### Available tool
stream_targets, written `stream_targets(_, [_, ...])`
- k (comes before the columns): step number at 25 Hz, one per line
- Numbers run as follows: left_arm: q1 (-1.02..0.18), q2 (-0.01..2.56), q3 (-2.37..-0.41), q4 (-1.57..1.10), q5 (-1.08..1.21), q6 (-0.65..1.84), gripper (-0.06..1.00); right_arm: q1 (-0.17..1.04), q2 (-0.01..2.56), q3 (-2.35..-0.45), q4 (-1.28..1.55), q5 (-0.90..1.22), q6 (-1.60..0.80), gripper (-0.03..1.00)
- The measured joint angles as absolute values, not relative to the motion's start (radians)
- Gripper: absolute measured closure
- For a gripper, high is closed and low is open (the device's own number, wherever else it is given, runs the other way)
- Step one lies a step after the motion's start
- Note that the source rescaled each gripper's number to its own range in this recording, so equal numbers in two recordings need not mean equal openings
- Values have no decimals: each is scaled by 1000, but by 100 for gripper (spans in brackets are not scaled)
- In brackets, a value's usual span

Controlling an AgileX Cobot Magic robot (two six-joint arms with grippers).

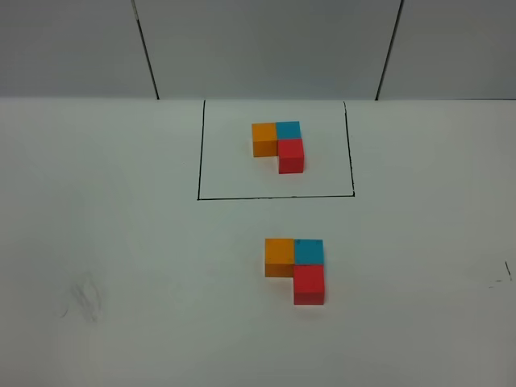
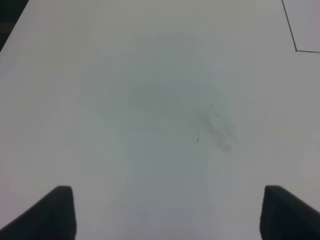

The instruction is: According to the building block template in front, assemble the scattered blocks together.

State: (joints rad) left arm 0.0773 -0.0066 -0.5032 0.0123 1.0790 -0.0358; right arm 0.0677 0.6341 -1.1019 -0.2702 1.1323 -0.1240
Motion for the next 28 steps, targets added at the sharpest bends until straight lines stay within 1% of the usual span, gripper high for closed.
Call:
stream_targets(8, [77,-7,-503,12,1079,-36,30,70,191,-815,-70,1088,-228,-1])
stream_targets(12, [77,-7,-503,12,1079,-36,30,71,21,-724,-45,1089,-243,-1])
stream_targets(19, [77,-6,-503,12,1078,-36,30,71,12,-644,-20,1150,-114,-1])
stream_targets(22, [77,-6,-503,12,1078,-35,30,76,12,-565,-21,1148,-105,1])
stream_targets(25, [77,-6,-503,12,1078,-35,30,106,12,-522,-33,1119,-105,7])
stream_targets(28, [77,-6,-503,12,1078,-35,30,138,12,-506,-52,1085,-101,17])
